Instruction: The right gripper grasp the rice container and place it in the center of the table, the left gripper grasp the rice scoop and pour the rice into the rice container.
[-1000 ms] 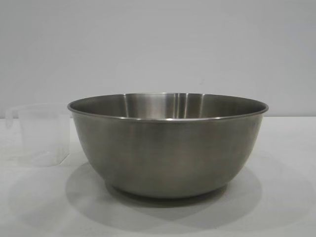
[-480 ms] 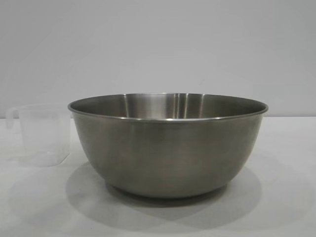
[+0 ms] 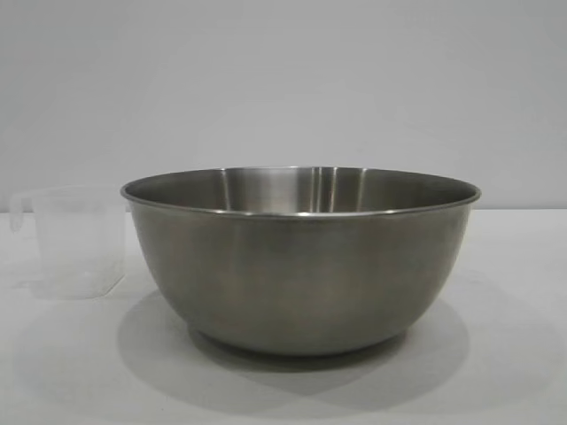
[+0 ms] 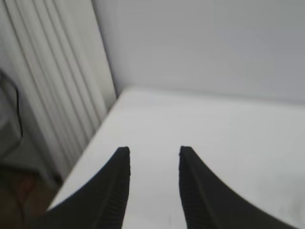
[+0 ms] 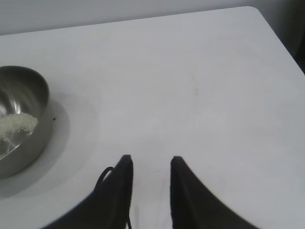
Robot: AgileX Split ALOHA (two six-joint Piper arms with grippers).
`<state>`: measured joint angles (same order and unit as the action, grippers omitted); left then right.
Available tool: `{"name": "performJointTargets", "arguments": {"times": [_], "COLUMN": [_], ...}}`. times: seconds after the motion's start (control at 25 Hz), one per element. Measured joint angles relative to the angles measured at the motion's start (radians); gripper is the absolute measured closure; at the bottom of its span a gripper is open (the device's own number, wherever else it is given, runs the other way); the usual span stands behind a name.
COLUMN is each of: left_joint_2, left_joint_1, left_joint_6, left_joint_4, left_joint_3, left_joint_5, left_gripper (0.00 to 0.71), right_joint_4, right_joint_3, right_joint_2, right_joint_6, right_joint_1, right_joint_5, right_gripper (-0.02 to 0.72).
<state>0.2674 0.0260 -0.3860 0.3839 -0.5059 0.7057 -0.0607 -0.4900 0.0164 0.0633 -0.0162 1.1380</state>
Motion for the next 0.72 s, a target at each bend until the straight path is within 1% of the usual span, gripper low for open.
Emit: {"name": "performJointTargets", "arguments": {"times": [0.08,0.16,0.28,0.36,0.52,0.64,0.72], "left_joint_2": [-0.061,-0.115,-0.189,-0.231,-0.281,-0.285,-0.285], "left_joint_1": [0.0,0.0,0.0,0.0,0.0,0.0,0.0], "left_joint_6": [0.099,0.24,0.392,0.443,0.471,0.473,0.473], "left_joint_4": [-0.108,-0.251,-0.408,-0.444,-0.471,-0.475,-0.475], "left_joint_3": [0.0,-0.002,-0.003,-0.003,-0.003,-0.003,0.001], "left_joint_5": [0.034,0.08,0.164,0.226,0.349,0.389,0.391], "left_gripper": [0.498,0.498,0.498,0.498,0.498,0.498,0.498], "right_joint_4": [0.0,0.0,0.0,0.0,0.0,0.0,0.0], "right_joint_3": [0.0,0.0,0.0,0.0,0.0,0.0,0.0], "right_joint_2": [0.0,0.0,0.0,0.0,0.0,0.0,0.0], "right_joint_6": [0.0,0.0,0.0,0.0,0.0,0.0,0.0], "right_joint_1": [0.0,0.0,0.0,0.0,0.0,0.0,0.0], "right_joint_5": [0.0,0.0,0.0,0.0,0.0,0.0,0.0], "right_gripper": [0.563,0.563,0.563,0.563,0.563,0.563,0.563]}}
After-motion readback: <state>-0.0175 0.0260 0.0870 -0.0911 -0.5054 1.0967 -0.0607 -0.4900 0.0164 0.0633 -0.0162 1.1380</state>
